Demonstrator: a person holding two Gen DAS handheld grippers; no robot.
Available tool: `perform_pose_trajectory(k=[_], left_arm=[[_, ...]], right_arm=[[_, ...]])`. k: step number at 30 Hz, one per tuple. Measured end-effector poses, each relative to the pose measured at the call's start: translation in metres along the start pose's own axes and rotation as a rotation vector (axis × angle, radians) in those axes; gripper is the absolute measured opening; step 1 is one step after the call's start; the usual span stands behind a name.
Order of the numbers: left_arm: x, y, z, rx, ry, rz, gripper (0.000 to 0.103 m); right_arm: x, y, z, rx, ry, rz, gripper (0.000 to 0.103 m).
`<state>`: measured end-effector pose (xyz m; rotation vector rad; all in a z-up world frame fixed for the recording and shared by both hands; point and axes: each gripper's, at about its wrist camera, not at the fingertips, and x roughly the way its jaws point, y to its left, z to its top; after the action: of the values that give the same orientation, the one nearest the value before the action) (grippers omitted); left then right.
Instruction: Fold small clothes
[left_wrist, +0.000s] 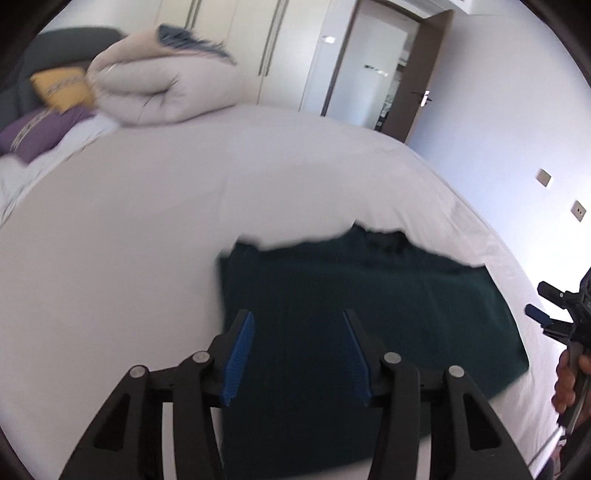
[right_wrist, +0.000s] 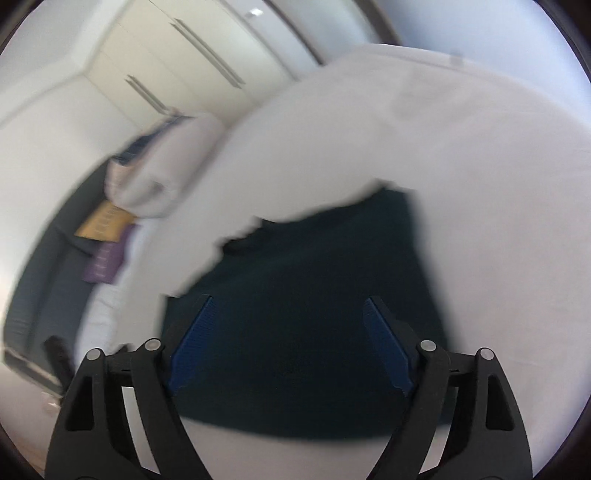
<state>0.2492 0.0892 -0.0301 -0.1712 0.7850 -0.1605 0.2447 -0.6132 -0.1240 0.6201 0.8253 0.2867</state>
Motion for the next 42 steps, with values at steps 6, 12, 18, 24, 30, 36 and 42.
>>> perform_pose_trajectory(k=[6, 12, 18, 24, 30, 36, 42], left_arm=[[0.072, -0.022, 0.045, 0.041, 0.016, 0.047, 0.051], [0.137, -0.001, 0.020, 0.029, 0.136, 0.124, 0.052], [0.130, 0.021, 0.011, -0.033, 0.079, 0.060, 0.055], [0.131, 0.017, 0.007, -0.020, 0.056, 0.067, 0.055], [0.134, 0.014, 0.004, -0.014, 0.053, 0.069, 0.055], [0.134, 0.011, 0.002, -0.010, 0.050, 0.071, 0.055], [0.135, 0.011, 0.003, -0.014, 0.044, 0.063, 0.055]], right_arm=[[0.095, 0.044, 0.017, -0.017, 0.129, 0.151, 0.071], [0.171, 0.011, 0.020, 0.125, 0.221, 0.177, 0.054], [0.160, -0.072, 0.039, 0.288, 0.076, 0.139, 0.018], [0.102, -0.121, 0.055, 0.386, -0.109, -0.090, 0.018], [0.092, -0.039, -0.001, 0.221, 0.016, 0.173, 0.019], [0.156, 0.034, -0.077, 0.031, 0.330, 0.286, 0.026], [0.140, -0.027, -0.077, 0.178, 0.249, 0.230, 0.025]])
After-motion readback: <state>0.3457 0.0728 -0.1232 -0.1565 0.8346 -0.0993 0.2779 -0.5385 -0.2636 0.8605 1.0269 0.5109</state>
